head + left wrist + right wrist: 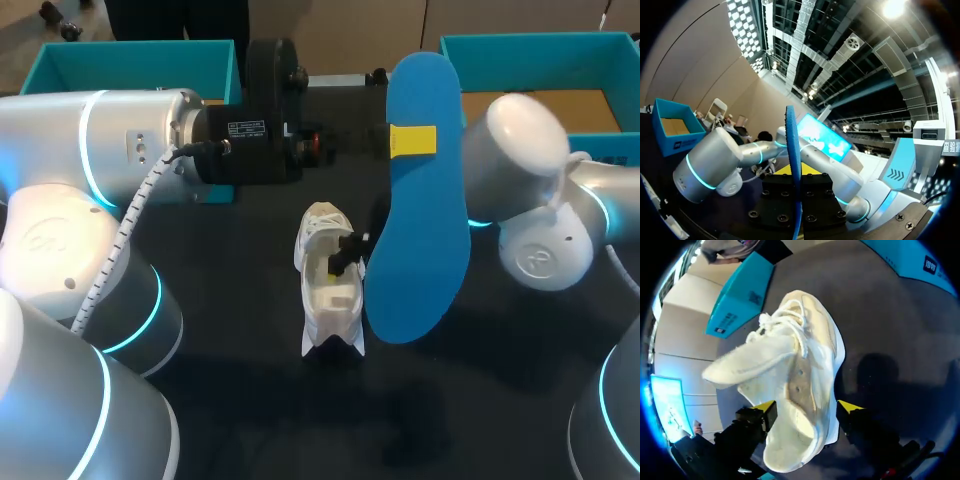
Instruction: Take the shoe out of the shoebox, open the shoe tongue, remove and reinsert the insole, then place the shoe into the shoebox
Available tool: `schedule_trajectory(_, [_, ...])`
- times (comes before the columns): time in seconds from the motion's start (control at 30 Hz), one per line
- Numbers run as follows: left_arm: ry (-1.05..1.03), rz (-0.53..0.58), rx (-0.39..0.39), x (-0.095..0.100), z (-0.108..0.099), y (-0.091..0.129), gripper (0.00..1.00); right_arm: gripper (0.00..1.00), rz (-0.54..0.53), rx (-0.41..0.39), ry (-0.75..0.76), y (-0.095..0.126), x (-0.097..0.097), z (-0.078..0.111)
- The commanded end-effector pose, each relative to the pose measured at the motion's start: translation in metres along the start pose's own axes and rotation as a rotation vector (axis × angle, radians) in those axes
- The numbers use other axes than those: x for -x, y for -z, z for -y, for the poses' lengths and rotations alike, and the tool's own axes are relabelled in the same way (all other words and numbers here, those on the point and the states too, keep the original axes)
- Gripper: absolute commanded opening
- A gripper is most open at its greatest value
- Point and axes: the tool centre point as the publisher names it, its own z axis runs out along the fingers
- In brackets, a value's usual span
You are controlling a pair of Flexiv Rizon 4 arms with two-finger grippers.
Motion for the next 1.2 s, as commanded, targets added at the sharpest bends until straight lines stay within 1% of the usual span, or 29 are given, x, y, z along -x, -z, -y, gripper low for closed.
schedule_trajectory(0.03, [0.001, 0.006, -0.011, -0.005, -0.004, -0.002, 0.00, 1.00, -0.084, 0.002, 0.006, 0.024, 0.007, -0.001])
schedule_trajectory(0.07, [0.001, 0.006, -0.011, -0.005, -0.004, -0.002, 0.00, 1.00, -0.133, 0.009, 0.008, 0.028, 0.004, -0.003])
schedule_trajectory(0.13, [0.001, 0.006, -0.011, -0.005, -0.004, -0.002, 0.00, 1.00, -0.234, -0.008, 0.022, 0.035, -0.001, -0.006])
schedule_trajectory(0.2, [0.001, 0.006, -0.011, -0.005, -0.004, -0.002, 0.00, 1.00, -0.298, -0.037, 0.033, 0.039, -0.006, -0.008])
schedule_trajectory(0.23, [0.001, 0.006, -0.011, -0.005, -0.004, -0.002, 0.00, 1.00, -0.307, -0.052, 0.037, 0.042, -0.008, -0.009])
schedule_trajectory(0.27, [0.001, 0.006, -0.011, -0.005, -0.004, -0.002, 0.00, 1.00, -0.308, -0.086, 0.060, 0.044, -0.010, -0.010])
schedule_trajectory(0.7, [0.001, 0.006, -0.011, -0.005, -0.004, -0.002, 0.00, 1.00, -0.308, -0.086, 0.060, 0.044, -0.010, -0.010])
schedule_trajectory(0.8, [0.001, 0.006, -0.011, -0.005, -0.004, -0.002, 0.00, 1.00, -0.389, -0.041, 0.036, 0.063, -0.015, -0.011])
schedule_trajectory(0.83, [0.001, 0.006, -0.011, -0.005, -0.004, -0.002, 0.00, 1.00, -0.406, -0.044, 0.022, 0.069, -0.014, -0.011])
schedule_trajectory(0.87, [0.001, 0.006, -0.011, -0.005, -0.004, -0.002, 0.00, 1.00, -0.440, -0.018, 0.022, 0.075, -0.015, -0.011])
schedule_trajectory(0.93, [0.001, 0.006, -0.011, -0.005, -0.004, -0.002, 0.00, 1.00, -0.480, -0.012, 0.003, 0.086, -0.015, -0.010])
schedule_trajectory(1.0, [0.001, 0.006, -0.011, -0.005, -0.004, -0.002, 0.00, 1.00, -0.538, 0.019, -0.008, 0.096, -0.015, -0.010])
schedule_trajectory(1.03, [0.001, 0.006, -0.011, -0.005, -0.004, -0.002, 0.00, 1.00, -0.541, 0.020, -0.012, 0.100, -0.015, -0.010])
schedule_trajectory(1.07, [0.001, 0.006, -0.011, -0.005, -0.004, -0.002, 0.00, 1.00, -0.553, 0.038, -0.006, 0.104, -0.016, -0.011])
schedule_trajectory(1.13, [0.001, 0.006, -0.011, -0.005, -0.004, -0.002, 0.00, 1.00, -0.573, 0.037, -0.010, 0.111, -0.017, -0.011])
schedule_trajectory(1.2, [0.001, 0.006, -0.011, -0.005, -0.004, -0.002, 0.00, 1.00, -0.614, 0.055, 0.007, 0.120, -0.019, -0.013])
